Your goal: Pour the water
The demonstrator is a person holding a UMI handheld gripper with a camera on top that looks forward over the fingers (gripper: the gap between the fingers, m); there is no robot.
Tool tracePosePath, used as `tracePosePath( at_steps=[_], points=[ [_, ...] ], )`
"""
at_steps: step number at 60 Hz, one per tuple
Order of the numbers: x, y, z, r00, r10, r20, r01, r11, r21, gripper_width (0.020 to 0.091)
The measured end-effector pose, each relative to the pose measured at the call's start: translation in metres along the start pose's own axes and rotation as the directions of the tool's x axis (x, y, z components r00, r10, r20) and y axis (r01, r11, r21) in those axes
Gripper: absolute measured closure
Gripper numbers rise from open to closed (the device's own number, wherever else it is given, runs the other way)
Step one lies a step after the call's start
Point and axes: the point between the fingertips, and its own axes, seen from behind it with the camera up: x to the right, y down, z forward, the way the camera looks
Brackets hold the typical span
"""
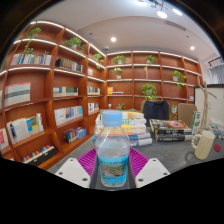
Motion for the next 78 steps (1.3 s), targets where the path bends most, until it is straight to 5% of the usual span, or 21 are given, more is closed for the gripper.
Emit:
tracePosePath(
  at_steps=[13,25,38,51,56,78],
  points=[
    [0.011,0.0,0.0,0.999,0.011,-0.049,-0.011,1.0,0.006,0.0796],
    [0.032,-0.002,-0.008,0.995,0.058,-0.082,-0.059,0.998,-0.004,0.0797],
    [0.108,-0.028,-0.017,0.915,0.39,-0.101,-0.385,0.92,0.069,0.0798],
    [0.186,-0.065,-0.015,0.519,0.853,0.052,-0.842,0.499,0.206,0.0796],
    [0.209,-0.075,-0.011,0.299,0.944,0.137,-0.941,0.268,0.205,0.0796],
    [0.292,-0.105,-0.016,-0.341,0.846,0.41,-0.888,-0.433,0.155,0.0791]
  ],
)
